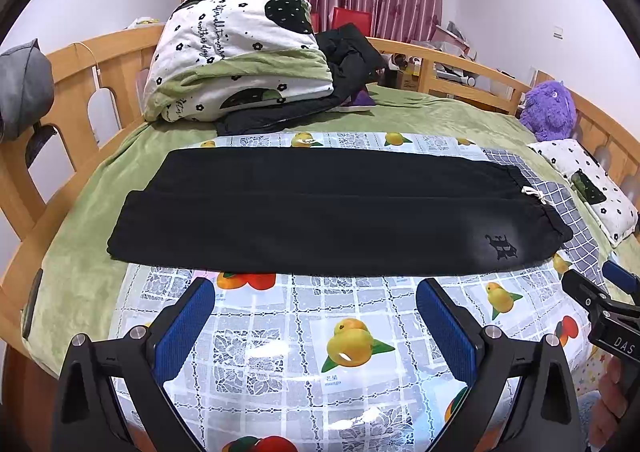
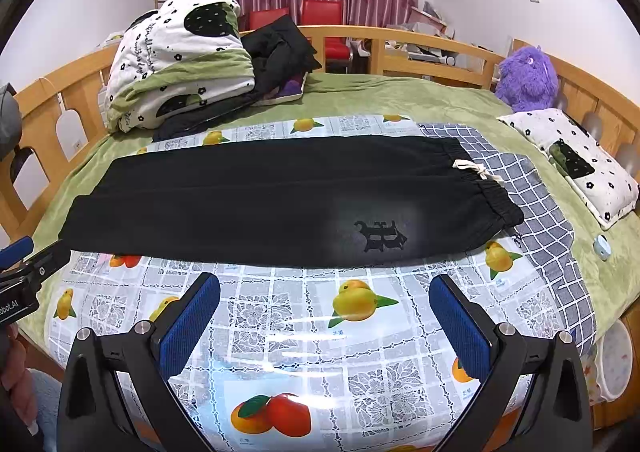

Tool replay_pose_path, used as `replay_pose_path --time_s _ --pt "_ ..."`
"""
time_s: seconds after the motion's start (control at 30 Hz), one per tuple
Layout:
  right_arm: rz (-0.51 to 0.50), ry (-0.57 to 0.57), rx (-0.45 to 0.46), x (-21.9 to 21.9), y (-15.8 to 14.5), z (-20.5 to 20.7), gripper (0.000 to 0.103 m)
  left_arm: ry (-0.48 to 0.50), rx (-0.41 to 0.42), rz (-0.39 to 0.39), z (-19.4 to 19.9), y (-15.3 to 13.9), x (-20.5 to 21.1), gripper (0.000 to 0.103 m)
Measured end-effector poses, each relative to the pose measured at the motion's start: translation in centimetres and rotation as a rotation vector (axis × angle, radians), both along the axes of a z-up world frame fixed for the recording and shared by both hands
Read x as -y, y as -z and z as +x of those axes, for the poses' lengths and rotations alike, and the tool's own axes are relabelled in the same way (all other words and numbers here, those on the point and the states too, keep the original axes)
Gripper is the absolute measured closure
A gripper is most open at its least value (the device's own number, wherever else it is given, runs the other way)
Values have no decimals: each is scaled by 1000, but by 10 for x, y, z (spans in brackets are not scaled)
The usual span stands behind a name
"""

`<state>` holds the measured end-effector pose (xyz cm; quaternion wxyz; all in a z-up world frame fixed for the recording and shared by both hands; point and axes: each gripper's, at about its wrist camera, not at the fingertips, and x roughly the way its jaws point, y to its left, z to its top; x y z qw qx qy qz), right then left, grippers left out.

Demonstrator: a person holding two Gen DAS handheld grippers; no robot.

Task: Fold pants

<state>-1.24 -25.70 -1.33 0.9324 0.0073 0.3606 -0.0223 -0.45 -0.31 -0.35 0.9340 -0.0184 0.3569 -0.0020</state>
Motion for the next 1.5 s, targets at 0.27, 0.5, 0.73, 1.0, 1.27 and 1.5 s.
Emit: replay_pose_path --time_s 0.27,0.5,0.73,1.0,1.27,1.5 --pt "0 1 1 0 0 0 1 0 0 0 0 0 0 2" --pt "0 0 2 0 0 0 1 0 -1 1 0 0 0 2" --pt "-2 -2 4 0 -1 0 1 4 2 -2 0 -1 -2 2" --pt "3 -17 30 -2 -8 -4 1 23 20 -19 -3 -3 -4 2" --pt "75 -30 35 -4 -19 -4 5 67 61 -109 -6 -18 -8 2" --pt "16 -90 119 15 -89 -12 5 71 134 -88 -10 -57 -36 2"
